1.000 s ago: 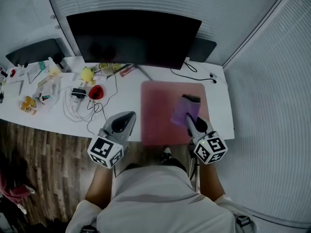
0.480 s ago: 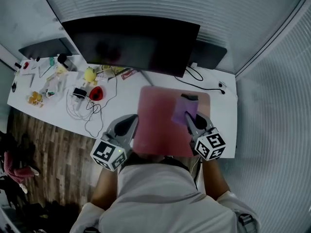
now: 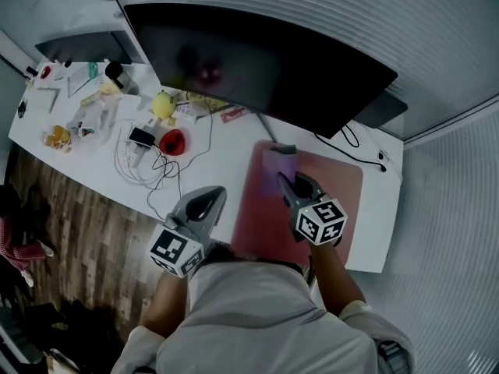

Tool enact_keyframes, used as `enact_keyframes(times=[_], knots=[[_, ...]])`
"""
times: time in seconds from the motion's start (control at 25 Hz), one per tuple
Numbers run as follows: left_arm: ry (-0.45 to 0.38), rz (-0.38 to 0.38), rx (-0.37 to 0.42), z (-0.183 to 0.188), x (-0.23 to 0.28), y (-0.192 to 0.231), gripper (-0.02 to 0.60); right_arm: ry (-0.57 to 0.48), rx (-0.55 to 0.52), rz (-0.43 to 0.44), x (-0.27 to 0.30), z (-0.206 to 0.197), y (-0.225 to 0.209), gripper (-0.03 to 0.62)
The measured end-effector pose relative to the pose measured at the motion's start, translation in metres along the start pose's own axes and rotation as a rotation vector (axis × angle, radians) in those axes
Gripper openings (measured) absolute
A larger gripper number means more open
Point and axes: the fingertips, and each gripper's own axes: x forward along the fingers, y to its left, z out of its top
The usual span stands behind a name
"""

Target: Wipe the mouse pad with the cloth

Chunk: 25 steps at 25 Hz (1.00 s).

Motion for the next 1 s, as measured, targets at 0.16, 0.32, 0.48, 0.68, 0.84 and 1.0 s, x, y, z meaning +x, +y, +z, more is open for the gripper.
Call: enact_keyframes(times=[0.16,0.32,0.48,0.68,0.84,1.0], knots=[[0.031,0.004,0.009,-0.012,-0.009,0.043,0.002,0.028,0.089,0.032,0.07,-0.009,0.014,0.049],[0.038,0.034,-0.016,-0.016,-0.015,0.083,0.002,0.099,0.171,0.069,0.13,-0.033,0.016,0.049],[0.074,0.036,-0.036,-0.027,-0.014,0.101,0.002,0.217,0.251,-0.031,0.157,-0.074,-0.026,0.049],[0.09,-0.007,-0.028,-0.029,-0.002,0.091,0.002,0.286,0.272,-0.164,0.137,-0.098,-0.071,0.049],[0.095,-0.039,-0.013,-0.028,0.011,0.069,0.002,0.301,0.291,-0.225,0.112,-0.11,-0.094,0.049],[0.091,-0.057,0.001,-0.022,0.023,0.04,0.002,0.307,0.306,-0.274,0.076,-0.119,-0.119,0.049]])
